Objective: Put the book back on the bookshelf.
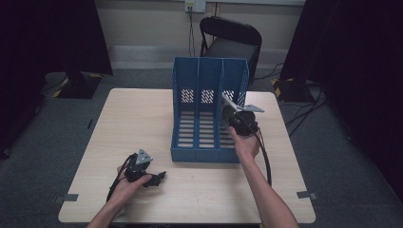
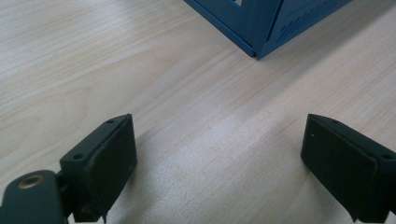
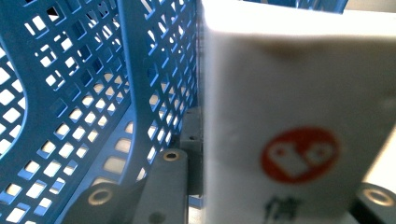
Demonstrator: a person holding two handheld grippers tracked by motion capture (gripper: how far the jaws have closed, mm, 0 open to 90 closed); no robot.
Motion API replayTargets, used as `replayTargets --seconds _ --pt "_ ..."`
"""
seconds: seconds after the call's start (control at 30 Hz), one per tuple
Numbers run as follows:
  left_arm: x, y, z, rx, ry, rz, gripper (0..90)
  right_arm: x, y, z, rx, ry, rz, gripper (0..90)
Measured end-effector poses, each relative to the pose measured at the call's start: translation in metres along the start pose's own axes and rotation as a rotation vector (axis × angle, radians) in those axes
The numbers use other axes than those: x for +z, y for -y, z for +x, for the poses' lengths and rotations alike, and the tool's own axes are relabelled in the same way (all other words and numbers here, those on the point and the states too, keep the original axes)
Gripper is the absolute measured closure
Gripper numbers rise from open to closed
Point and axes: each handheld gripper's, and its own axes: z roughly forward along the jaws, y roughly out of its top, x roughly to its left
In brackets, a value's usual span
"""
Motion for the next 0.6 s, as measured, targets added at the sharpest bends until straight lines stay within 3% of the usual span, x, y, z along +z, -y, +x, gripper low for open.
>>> replayTargets --seconds 0.3,0.6 --pt "0.000 0.000 0.000 0.000 0.000 0.000 10.0 0.002 0.002 0.000 -0.008 -0.012 0.014 76.2" --pt "0.000 0.000 0.000 0.001 0.000 0.001 9.8 -0.007 0.011 0.000 -0.012 -0.033 0.006 75.4"
